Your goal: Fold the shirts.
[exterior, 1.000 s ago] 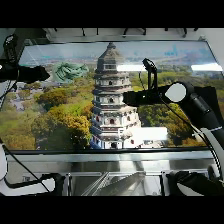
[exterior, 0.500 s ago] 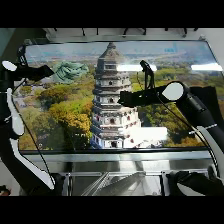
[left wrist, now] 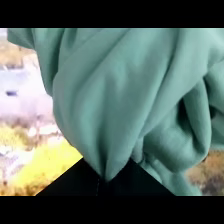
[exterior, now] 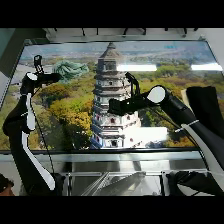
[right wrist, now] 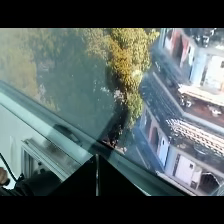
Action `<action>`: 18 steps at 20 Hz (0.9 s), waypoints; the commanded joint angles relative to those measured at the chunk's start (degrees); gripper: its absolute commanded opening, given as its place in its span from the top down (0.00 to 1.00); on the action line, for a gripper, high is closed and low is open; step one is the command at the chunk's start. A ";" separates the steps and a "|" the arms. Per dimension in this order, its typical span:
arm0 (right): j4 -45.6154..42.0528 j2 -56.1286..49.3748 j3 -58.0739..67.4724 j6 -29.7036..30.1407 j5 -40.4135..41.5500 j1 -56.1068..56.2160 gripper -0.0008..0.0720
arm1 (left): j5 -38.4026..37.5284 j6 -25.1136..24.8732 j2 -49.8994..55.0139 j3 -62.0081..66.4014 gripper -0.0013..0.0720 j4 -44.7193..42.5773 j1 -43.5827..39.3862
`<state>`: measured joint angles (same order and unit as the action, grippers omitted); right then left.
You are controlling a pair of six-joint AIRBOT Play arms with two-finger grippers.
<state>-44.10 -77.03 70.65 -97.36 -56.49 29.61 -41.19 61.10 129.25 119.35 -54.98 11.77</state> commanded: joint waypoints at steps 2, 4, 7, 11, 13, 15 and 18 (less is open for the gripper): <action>0.63 -1.77 0.00 0.02 -0.52 0.48 0.94 | 1.25 2.45 -4.11 -1.81 0.96 0.72 0.50; 0.68 -2.27 0.00 0.02 4.76 0.48 0.94 | -0.09 4.15 -10.23 -6.82 0.96 0.55 0.90; 2.75 -2.49 0.07 0.11 9.66 -0.42 0.94 | -5.79 5.46 -21.59 -15.65 0.96 0.52 1.44; 8.24 0.55 0.07 12.09 -3.04 -7.43 0.94 | -13.07 6.25 -41.11 -32.28 0.96 0.52 -1.22; 8.11 3.69 0.04 16.74 -7.50 -12.87 0.94 | -14.75 8.94 -52.68 -43.06 0.96 0.59 -4.68; 6.82 7.56 0.04 18.80 -11.76 -19.45 0.94 | -14.21 13.62 -64.28 -54.25 0.96 0.70 -10.23; -0.70 13.94 0.04 19.50 -16.65 -29.22 0.94 | -13.64 23.56 -76.02 -65.75 0.96 1.03 -22.60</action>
<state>-39.51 -68.25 70.65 -80.93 -66.81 8.64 -54.26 75.64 65.12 65.04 -54.11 -1.45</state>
